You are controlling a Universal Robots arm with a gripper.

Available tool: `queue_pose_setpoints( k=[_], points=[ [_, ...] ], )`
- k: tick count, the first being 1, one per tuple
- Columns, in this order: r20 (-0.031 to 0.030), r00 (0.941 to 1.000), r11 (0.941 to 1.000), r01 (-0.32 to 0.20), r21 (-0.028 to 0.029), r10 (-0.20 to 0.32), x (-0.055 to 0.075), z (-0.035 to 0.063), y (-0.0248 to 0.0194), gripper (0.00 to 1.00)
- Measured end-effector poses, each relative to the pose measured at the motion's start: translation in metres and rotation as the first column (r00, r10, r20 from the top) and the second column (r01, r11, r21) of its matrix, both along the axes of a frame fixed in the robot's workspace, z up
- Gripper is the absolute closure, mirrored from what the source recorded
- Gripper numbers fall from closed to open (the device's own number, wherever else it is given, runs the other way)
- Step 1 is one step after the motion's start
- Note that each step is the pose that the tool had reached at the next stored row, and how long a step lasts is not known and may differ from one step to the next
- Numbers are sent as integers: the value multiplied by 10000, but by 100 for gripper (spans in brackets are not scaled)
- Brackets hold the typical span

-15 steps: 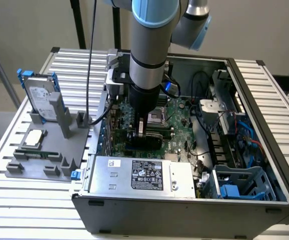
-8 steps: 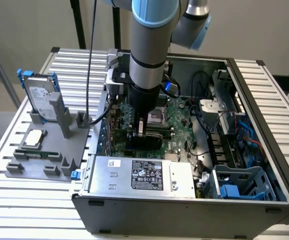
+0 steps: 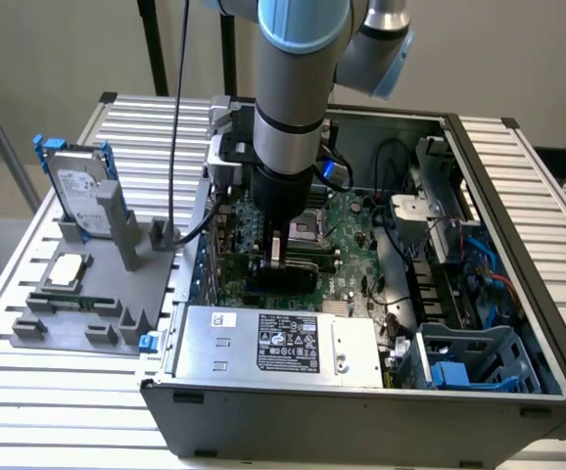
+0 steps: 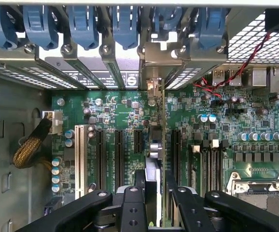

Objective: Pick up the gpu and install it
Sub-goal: 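Insert the gpu into the slot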

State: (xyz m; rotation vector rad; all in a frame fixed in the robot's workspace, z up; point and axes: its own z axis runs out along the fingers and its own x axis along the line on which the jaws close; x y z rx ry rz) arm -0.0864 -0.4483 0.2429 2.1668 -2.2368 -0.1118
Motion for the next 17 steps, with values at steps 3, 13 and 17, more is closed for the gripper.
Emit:
queue_pose_setpoints(
  k=[3,13,17],
  points=[
    [-2,10000,10000,2,3,-2,-1,-1,1,72],
    [0,10000,10000,1,-1,-1,0,192,0,66],
    [0,10000,10000,0,-5,0,0,369,0,66]
  ],
)
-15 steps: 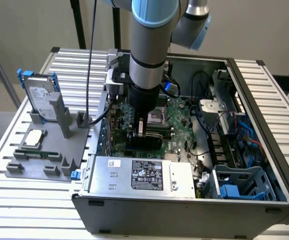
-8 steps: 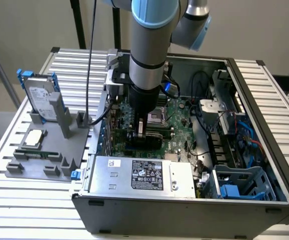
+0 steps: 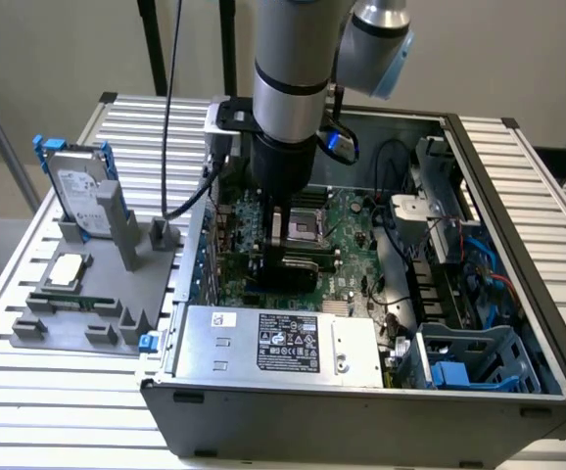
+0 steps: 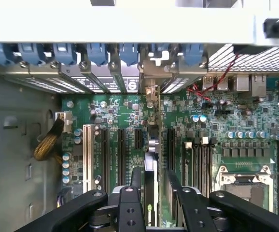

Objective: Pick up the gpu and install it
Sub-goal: 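Insert the gpu into the slot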

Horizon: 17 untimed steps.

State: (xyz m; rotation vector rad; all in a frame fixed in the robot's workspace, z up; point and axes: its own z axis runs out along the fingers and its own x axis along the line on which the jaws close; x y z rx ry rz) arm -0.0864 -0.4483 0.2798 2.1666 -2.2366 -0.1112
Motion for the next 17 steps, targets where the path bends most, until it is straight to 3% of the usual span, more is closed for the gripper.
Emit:
queue_pose_setpoints(
  k=[5,7,8,9,13,17],
  points=[
    [-4,10000,10000,0,-16,0,0,57,0,68],
    [-5,10000,10000,0,-29,0,-1,58,1,81],
    [-6,10000,10000,0,-33,0,-2,58,3,81],
    [-6,10000,10000,1,-37,-1,-6,57,6,89],
    [-7,10000,10000,0,-65,0,-29,16,25,89],
    [-3,10000,10000,0,-76,-1,-52,-57,76,89]
  ],
)
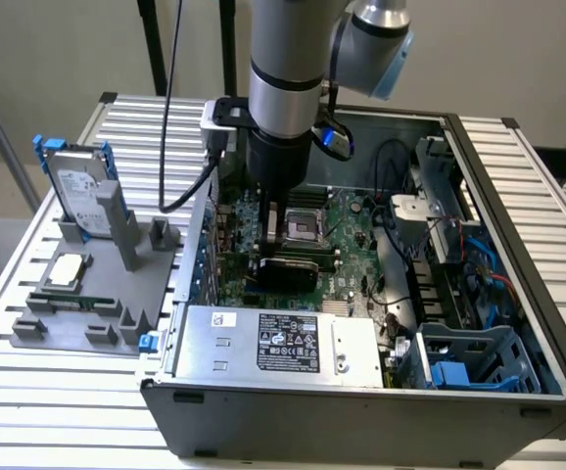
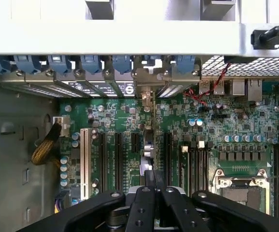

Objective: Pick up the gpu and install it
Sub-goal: 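Insert the gpu into the slot, then press down on the gpu until it lock into place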

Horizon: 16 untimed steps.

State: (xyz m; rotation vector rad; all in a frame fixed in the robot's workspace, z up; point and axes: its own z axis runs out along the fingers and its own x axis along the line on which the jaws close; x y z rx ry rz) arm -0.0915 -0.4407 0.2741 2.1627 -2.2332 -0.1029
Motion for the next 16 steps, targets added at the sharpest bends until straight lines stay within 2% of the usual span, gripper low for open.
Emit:
queue_pose_setpoints(
  k=[3,6,9,11,12,14,16],
  points=[
    [0,10000,10000,0,-17,0,-4,-51,13,89],
    [-8,10000,10000,-3,-63,3,-8,-84,18,89],
    [-4,10000,10000,-1,-60,1,-11,-90,24,89],
    [9,10000,10000,3,-31,-3,-11,-27,27,89],
    [1,10000,10000,2,-49,-2,-12,24,25,89],
    [1,10000,10000,-1,-51,1,-15,103,23,89],
    [-17,10000,10000,0,-54,0,-45,115,22,89]
  ],
)
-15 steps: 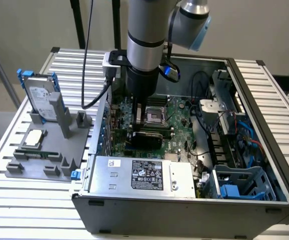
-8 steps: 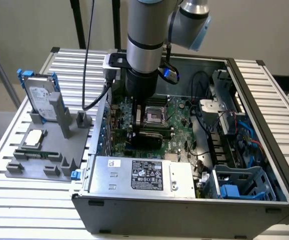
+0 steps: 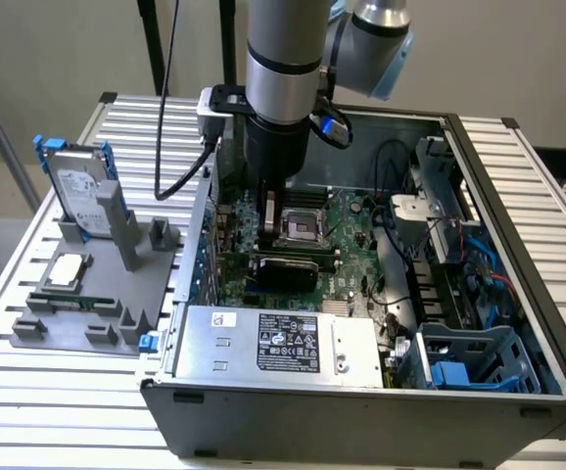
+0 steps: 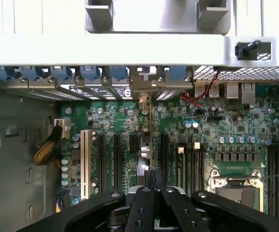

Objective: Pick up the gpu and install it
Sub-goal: 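Press down on the gpu until it lock into place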

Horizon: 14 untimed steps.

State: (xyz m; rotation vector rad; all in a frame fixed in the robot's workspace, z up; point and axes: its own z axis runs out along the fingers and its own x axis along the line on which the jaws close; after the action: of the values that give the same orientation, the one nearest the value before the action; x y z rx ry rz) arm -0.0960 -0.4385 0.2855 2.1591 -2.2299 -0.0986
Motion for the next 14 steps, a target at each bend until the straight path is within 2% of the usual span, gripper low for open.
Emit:
queue_pose_setpoints(
  k=[1,2,4,6,10,12,14],
  points=[
    [-55,10000,10000,-1,-9,1,-15,0,0,89],
    [-159,9999,10000,-3,-21,3,-25,1,0,89],
    [-428,9991,10000,-5,-48,3,-44,1,0,89],
    [-723,9974,10000,-7,-73,2,-63,1,0,89],
    [-1271,9919,9999,-14,-140,-4,-98,2,0,89],
    [-1504,9886,9998,-22,-199,-9,-108,2,0,89],
    [-1680,9858,9996,-26,-267,-20,-114,1,0,89]
  ],
)
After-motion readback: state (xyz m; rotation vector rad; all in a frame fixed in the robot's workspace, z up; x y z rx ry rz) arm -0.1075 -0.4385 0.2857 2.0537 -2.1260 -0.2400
